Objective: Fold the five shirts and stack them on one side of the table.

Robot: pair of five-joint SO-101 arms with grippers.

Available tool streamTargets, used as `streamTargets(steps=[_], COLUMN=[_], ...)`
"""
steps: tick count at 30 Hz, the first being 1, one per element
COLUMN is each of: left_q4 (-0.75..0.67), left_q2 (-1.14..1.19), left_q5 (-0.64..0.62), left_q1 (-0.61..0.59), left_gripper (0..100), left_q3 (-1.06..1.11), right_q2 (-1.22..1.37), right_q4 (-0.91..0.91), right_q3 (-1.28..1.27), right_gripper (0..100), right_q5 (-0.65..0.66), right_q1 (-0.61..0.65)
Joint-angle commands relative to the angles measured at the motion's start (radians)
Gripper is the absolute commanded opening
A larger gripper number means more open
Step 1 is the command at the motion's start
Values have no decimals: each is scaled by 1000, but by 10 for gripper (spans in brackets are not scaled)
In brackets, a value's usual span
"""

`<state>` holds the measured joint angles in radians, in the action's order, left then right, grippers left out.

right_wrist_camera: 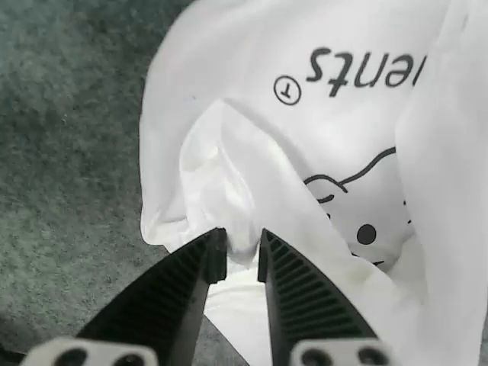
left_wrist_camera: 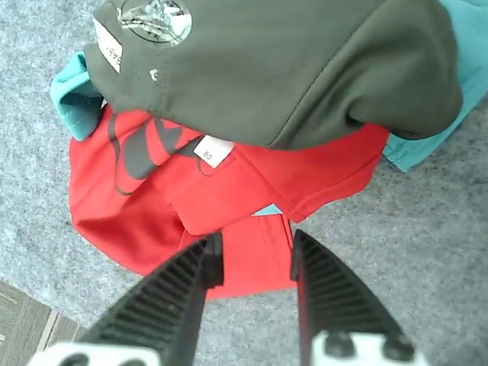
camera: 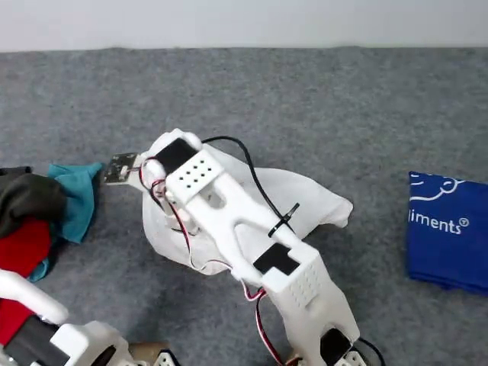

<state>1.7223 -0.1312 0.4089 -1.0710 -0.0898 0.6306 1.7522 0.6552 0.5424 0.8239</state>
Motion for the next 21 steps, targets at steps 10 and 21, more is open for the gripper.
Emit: streamTargets(steps=[10, 21], left_q4=[-20, -75], left_q2=[-3, -12], left_q5=[8, 8], left_q1=[0, -2], left_gripper=[150, 150], left_q3=[-2, 87], right_q2=[-87, -107], right_q4=[45, 41], right_q3=[40, -120], right_gripper=[207, 214], right_q5=[-63, -68], right_q1=[59, 87])
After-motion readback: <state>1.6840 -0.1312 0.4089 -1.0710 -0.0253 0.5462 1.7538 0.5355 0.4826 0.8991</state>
